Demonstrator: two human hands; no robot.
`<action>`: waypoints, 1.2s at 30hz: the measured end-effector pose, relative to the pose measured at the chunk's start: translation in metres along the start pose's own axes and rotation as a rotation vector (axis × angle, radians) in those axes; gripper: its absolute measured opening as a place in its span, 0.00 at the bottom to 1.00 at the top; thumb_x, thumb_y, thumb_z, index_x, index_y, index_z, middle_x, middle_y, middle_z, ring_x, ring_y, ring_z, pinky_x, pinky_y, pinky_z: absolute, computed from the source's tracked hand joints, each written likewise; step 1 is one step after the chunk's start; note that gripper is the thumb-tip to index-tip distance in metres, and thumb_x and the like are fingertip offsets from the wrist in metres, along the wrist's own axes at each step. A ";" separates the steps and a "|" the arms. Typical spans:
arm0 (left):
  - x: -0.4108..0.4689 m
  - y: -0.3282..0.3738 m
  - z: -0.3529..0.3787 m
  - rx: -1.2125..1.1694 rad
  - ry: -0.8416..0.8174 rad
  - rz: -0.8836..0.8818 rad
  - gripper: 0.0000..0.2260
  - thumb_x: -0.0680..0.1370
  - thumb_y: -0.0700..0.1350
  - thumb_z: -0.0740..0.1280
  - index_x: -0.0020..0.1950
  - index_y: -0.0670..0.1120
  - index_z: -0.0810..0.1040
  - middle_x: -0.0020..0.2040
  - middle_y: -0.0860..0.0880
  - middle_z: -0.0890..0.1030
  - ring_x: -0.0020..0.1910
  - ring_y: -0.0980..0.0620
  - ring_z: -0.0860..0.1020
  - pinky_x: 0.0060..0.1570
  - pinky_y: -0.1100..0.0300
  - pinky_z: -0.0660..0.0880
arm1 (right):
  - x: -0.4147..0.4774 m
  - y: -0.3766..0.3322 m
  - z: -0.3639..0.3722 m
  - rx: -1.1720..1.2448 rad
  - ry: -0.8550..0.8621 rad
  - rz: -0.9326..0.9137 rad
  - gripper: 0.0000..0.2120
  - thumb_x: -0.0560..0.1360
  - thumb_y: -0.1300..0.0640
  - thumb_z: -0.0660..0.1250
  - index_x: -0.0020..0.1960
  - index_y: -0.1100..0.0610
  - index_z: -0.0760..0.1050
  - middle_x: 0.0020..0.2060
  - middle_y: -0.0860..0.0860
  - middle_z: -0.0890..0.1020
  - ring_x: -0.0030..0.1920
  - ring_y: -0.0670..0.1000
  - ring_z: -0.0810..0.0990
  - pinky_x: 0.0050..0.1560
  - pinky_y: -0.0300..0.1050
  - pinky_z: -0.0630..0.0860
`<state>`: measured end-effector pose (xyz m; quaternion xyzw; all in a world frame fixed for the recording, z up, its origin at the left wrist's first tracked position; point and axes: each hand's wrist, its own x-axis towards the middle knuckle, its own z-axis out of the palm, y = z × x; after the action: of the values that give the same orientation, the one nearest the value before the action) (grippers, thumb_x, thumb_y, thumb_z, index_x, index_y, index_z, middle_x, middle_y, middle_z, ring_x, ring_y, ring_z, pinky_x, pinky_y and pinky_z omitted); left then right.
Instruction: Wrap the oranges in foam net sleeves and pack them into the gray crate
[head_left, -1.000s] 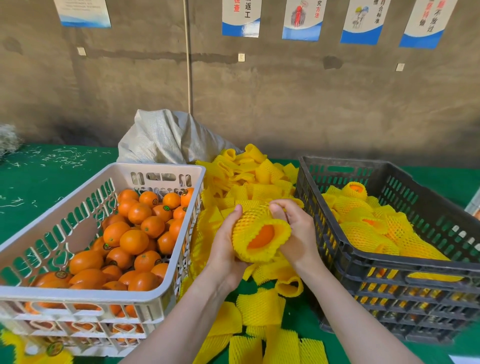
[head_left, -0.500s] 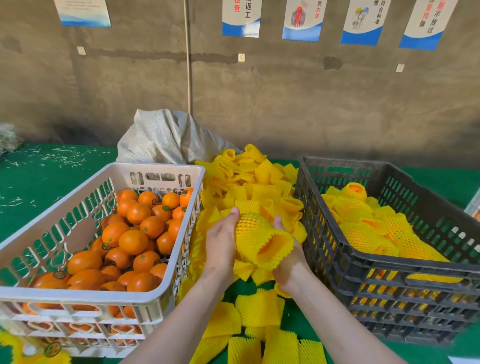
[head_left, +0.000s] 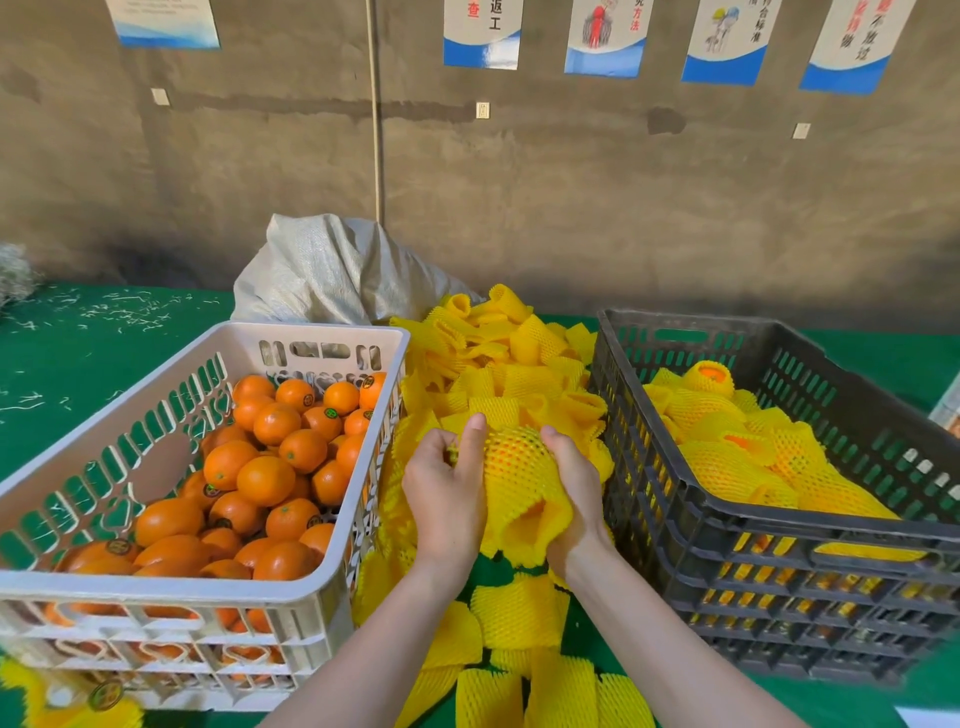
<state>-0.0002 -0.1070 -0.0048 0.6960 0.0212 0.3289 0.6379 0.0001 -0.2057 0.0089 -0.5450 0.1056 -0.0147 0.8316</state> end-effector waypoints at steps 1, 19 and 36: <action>0.002 0.000 0.000 -0.041 -0.023 -0.026 0.18 0.74 0.55 0.64 0.30 0.47 0.66 0.24 0.55 0.66 0.26 0.59 0.64 0.27 0.66 0.61 | 0.000 0.000 -0.001 0.045 -0.036 0.036 0.09 0.77 0.52 0.63 0.46 0.55 0.80 0.44 0.54 0.83 0.45 0.53 0.81 0.44 0.47 0.76; 0.021 0.006 -0.013 -0.219 -0.424 -0.153 0.19 0.71 0.57 0.62 0.35 0.40 0.71 0.32 0.43 0.71 0.34 0.47 0.68 0.37 0.52 0.66 | -0.005 -0.010 -0.004 0.239 -0.348 0.120 0.17 0.73 0.52 0.61 0.30 0.53 0.82 0.31 0.51 0.82 0.32 0.47 0.82 0.31 0.39 0.77; 0.029 0.006 -0.024 -0.267 -0.566 -0.934 0.28 0.69 0.72 0.58 0.50 0.49 0.75 0.40 0.50 0.84 0.40 0.49 0.82 0.35 0.53 0.78 | -0.003 -0.012 -0.002 -0.153 -0.235 -0.306 0.10 0.67 0.49 0.68 0.38 0.52 0.68 0.32 0.56 0.70 0.38 0.52 0.69 0.41 0.51 0.69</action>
<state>0.0083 -0.0742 0.0118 0.5871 0.1132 -0.1883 0.7791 -0.0019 -0.2121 0.0194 -0.6144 -0.0753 -0.0689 0.7824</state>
